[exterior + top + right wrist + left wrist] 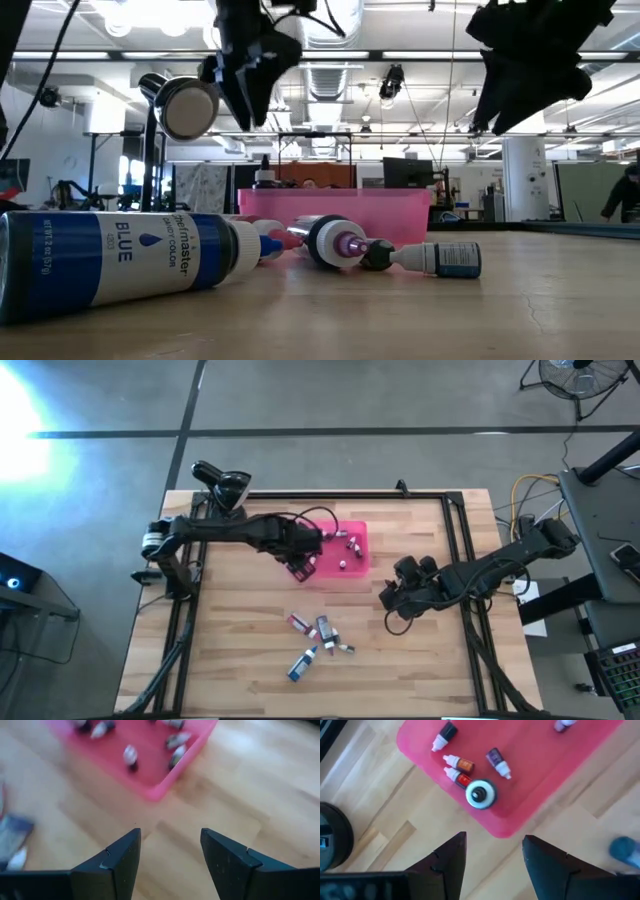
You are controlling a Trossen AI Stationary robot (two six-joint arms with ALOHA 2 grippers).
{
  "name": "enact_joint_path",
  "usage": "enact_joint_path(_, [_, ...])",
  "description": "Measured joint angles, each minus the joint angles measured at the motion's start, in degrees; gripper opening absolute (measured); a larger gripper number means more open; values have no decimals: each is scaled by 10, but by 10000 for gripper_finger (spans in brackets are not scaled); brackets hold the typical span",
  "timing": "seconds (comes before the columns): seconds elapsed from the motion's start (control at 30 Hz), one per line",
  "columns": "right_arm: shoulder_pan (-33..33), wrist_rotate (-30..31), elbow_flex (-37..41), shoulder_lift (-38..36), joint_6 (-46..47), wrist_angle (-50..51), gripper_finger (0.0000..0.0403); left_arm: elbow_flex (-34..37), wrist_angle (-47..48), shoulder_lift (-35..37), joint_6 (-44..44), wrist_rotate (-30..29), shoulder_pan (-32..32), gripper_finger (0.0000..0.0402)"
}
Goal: Pick & Place food coloring
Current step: Put the blue food coloring bottle into the pink bin
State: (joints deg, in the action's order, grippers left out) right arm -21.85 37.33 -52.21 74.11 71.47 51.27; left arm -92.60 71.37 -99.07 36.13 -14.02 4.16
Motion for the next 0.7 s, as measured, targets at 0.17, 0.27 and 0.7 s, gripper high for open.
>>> enact_joint_path(0.17, [0,-132,34,0,-132,-118,201,1,3,33,-41,2,-70,170])
enact_joint_path(0.27, [0,-189,73,0,-187,-219,201,6,3,45,-62,4,-118,170])
enact_joint_path(0.7, [0,-298,76,83,-190,-384,201,136,-22,63,106,5,-241,170])
